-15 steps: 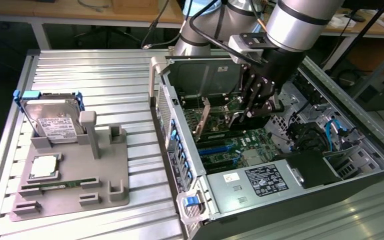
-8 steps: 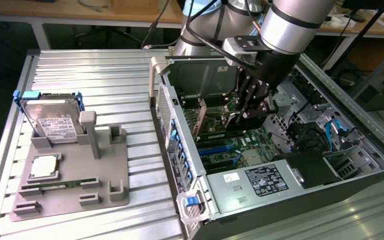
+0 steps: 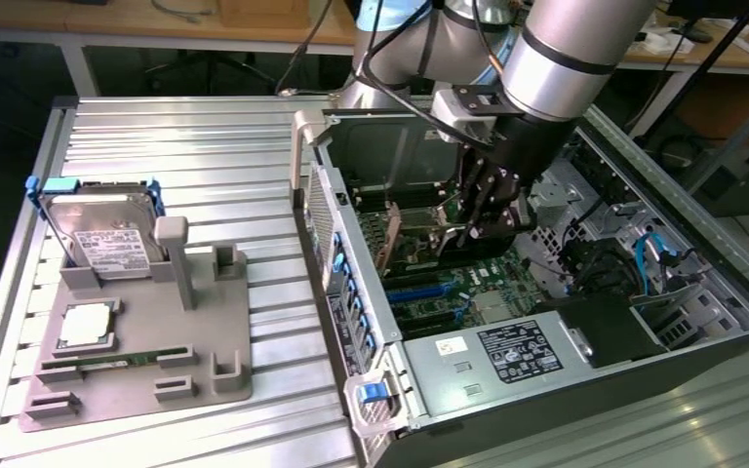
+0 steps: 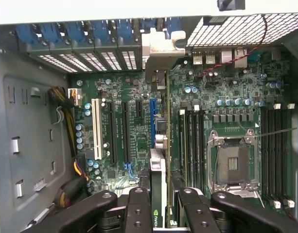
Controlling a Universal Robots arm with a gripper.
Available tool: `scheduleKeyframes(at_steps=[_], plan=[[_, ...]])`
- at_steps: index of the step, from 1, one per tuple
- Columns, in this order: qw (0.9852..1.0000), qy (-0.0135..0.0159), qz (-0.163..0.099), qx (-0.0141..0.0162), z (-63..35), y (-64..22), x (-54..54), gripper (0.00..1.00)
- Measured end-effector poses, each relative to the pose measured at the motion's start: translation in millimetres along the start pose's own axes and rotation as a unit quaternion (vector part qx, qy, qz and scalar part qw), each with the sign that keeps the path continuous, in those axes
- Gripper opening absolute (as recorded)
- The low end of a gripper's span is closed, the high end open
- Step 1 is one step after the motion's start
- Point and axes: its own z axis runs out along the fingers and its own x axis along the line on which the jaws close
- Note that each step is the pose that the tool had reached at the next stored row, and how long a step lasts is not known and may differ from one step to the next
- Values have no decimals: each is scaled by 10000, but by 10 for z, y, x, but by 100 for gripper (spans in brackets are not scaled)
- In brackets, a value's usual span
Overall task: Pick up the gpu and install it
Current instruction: 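Insert the gpu into the slot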
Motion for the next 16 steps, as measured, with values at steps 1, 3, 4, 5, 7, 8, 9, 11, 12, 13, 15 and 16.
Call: scheduleKeyframes(at_steps=[1,3,4,5,7,8,9,11,12,13,15,16], plan=[[10000,0,0,1,16,-1,0,27],[10000,3,-1,11,21,-1,1,27],[10000,2,-1,42,25,10,2,27],[10000,-1,-2,74,29,15,17,27],[10000,-2,-30,90,39,14,64,27],[9999,1,-66,90,43,13,73,27],[9999,2,-97,90,50,13,82,27],[9999,0,-127,95,74,24,92,27],[9999,1,-132,101,85,41,93,27],[9999,1,-133,109,97,66,94,27],[9998,1,-134,121,130,125,95,27],[9998,1,-133,125,146,150,94,27]])
